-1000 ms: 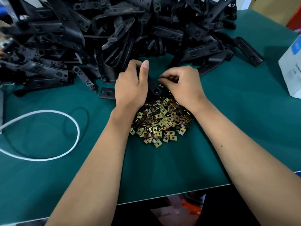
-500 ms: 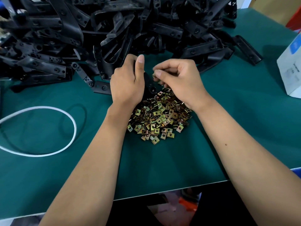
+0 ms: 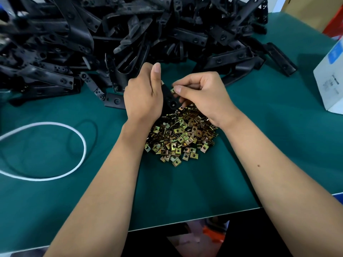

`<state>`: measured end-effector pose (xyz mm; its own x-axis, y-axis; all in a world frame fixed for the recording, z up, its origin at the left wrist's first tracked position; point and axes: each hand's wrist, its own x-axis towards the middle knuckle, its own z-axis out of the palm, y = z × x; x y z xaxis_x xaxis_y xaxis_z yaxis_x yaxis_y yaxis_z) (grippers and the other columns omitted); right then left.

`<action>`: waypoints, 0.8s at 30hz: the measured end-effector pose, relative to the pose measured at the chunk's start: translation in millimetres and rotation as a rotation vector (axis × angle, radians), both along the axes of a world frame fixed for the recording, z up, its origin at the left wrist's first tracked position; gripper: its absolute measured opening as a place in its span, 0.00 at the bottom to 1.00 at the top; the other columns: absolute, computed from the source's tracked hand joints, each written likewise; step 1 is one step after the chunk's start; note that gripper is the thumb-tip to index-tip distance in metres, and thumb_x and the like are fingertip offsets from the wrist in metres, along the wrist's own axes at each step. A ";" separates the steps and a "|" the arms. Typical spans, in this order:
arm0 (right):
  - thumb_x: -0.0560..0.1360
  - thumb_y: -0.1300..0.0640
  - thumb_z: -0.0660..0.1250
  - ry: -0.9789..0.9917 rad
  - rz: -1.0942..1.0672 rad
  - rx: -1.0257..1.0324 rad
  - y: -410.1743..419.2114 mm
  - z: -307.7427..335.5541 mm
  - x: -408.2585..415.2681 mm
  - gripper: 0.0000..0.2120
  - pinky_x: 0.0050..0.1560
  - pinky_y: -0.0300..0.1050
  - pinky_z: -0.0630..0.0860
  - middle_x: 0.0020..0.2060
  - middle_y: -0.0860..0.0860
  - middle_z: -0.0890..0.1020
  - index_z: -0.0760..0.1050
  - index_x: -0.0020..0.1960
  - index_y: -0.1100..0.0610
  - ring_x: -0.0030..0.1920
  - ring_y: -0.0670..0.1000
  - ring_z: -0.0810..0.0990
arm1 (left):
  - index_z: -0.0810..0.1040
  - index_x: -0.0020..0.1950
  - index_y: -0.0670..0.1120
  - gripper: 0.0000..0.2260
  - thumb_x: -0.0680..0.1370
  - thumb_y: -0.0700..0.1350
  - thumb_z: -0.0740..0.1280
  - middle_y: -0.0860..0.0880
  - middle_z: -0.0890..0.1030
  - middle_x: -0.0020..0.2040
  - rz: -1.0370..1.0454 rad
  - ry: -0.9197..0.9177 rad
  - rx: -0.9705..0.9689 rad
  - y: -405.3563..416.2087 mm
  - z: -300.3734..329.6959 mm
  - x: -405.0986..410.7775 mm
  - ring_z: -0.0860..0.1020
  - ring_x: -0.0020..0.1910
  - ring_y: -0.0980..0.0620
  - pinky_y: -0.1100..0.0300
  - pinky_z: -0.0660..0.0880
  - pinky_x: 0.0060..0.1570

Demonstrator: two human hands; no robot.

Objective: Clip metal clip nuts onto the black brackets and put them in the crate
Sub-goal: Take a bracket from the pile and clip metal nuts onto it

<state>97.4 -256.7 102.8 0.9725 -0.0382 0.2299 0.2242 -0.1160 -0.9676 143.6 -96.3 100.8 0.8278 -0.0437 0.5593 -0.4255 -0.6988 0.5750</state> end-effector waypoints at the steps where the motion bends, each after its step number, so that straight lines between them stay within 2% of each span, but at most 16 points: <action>1: 0.78 0.67 0.71 0.005 0.009 0.012 -0.2 0.0 0.3 0.05 0.37 0.38 0.80 0.38 0.54 0.87 0.85 0.52 0.62 0.35 0.47 0.83 | 0.79 0.55 0.46 0.31 0.82 0.64 0.43 0.57 0.78 0.39 0.007 -0.005 0.002 0.2 -0.1 0.2 0.80 0.42 0.43 0.48 0.73 0.41; 4: 0.78 0.69 0.71 0.021 0.041 0.035 -2.1 0.0 1.2 0.07 0.40 0.39 0.81 0.40 0.55 0.88 0.84 0.54 0.63 0.38 0.48 0.85 | 0.79 0.54 0.46 0.31 0.82 0.64 0.42 0.57 0.77 0.38 0.029 -0.007 -0.004 0.4 -1.2 1.2 0.80 0.42 0.44 0.50 0.70 0.40; 8: 0.78 0.67 0.72 0.010 0.037 0.026 -1.8 -0.4 2.0 0.05 0.40 0.39 0.80 0.40 0.55 0.88 0.85 0.52 0.61 0.38 0.49 0.84 | 0.78 0.54 0.46 0.32 0.81 0.65 0.42 0.54 0.81 0.40 0.043 0.007 -0.019 1.1 -1.2 1.4 0.80 0.43 0.42 0.46 0.74 0.43; 12: 0.81 0.62 0.69 0.006 0.005 -0.043 -1.3 1.2 2.3 0.06 0.36 0.38 0.77 0.34 0.52 0.85 0.83 0.47 0.57 0.34 0.46 0.79 | 0.79 0.54 0.46 0.31 0.81 0.65 0.43 0.61 0.73 0.33 0.049 0.004 -0.018 0.9 -1.8 1.8 0.80 0.42 0.44 0.51 0.68 0.39; 16: 0.83 0.58 0.64 0.043 0.022 -0.157 -0.8 2.7 2.2 0.10 0.36 0.36 0.72 0.32 0.45 0.80 0.79 0.44 0.52 0.35 0.44 0.75 | 0.79 0.54 0.46 0.29 0.83 0.63 0.44 0.63 0.72 0.33 0.054 0.003 -0.006 0.9 -3.0 2.5 0.80 0.42 0.45 0.52 0.68 0.40; 19: 0.83 0.55 0.64 0.073 0.039 -0.273 2.5 1.7 2.3 0.10 0.41 0.42 0.73 0.33 0.45 0.77 0.78 0.43 0.52 0.36 0.45 0.74 | 0.78 0.54 0.46 0.27 0.84 0.61 0.46 0.62 0.72 0.33 0.055 0.009 -0.006 0.7 -3.5 2.7 0.80 0.43 0.44 0.51 0.69 0.40; 21: 0.82 0.55 0.65 0.072 0.040 -0.313 3.2 0.8 2.5 0.10 0.44 0.47 0.73 0.35 0.46 0.77 0.78 0.43 0.54 0.37 0.46 0.74 | 0.78 0.54 0.46 0.28 0.84 0.62 0.45 0.61 0.73 0.34 0.051 0.006 0.001 0.6 -3.2 2.3 0.80 0.43 0.43 0.51 0.68 0.40; 24: 0.82 0.56 0.65 0.062 0.028 -0.329 2.7 1.7 2.9 0.09 0.46 0.49 0.73 0.36 0.47 0.77 0.78 0.43 0.55 0.38 0.46 0.74 | 0.78 0.55 0.46 0.31 0.82 0.64 0.42 0.59 0.76 0.38 0.054 -0.002 0.007 0.5 -2.4 1.9 0.80 0.43 0.42 0.50 0.70 0.41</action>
<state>100.3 -254.0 104.5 0.9847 0.0548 0.1657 0.1733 -0.4196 -0.8910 145.5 -95.8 98.4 0.8277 -0.0032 0.5611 -0.3885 -0.7249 0.5689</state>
